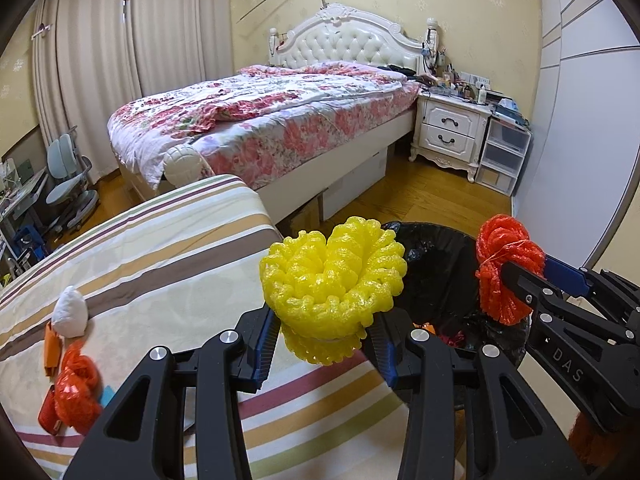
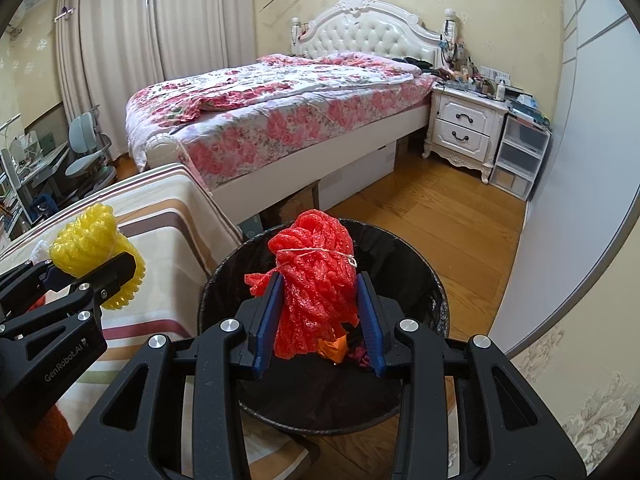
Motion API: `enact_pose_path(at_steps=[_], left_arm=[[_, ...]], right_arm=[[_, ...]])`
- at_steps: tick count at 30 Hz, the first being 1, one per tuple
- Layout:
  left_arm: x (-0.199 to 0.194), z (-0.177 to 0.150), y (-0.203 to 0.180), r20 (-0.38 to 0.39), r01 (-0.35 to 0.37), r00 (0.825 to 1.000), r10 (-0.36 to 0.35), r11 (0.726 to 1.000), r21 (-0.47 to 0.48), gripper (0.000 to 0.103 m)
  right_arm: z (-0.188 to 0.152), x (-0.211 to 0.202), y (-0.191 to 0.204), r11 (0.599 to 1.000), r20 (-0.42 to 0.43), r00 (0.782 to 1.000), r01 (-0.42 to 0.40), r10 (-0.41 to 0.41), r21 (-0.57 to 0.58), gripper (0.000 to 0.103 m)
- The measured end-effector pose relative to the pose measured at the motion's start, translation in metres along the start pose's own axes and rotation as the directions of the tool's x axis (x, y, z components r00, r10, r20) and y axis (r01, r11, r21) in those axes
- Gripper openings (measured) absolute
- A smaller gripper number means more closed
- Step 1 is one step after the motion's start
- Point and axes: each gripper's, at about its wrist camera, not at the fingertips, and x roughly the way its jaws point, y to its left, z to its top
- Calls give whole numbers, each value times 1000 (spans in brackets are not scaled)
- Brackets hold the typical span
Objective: Collect trash
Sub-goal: 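Carry both items over the black bin and open both tools to drop them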
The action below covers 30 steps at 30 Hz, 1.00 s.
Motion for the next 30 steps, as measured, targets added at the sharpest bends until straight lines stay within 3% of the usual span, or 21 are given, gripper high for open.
enact_pose_path(at_steps=[14, 16, 18, 20, 30], left_arm=[[30, 14, -26, -23, 8, 1000, -7, 999, 50, 42], [31, 14, -27, -28, 9, 1000, -8, 999, 52, 46], [32, 13, -27, -28, 3, 1000, -2, 999, 49, 62], [32, 13, -26, -24, 0, 1000, 1, 999, 44, 69], [24, 12, -19, -32, -28, 999, 29, 999, 15, 77]], right_arm=[[5, 24, -23, 999, -20, 1000, 14, -13, 51, 38], [5, 25, -25, 998, -14, 1000, 19, -18, 59, 42], [5, 26, -28, 997, -12, 1000, 22, -21, 68, 47], [5, 27, -31, 997, -12, 1000, 28, -27, 75, 51], [6, 19, -39, 994, -5, 999, 53, -53, 98, 56]])
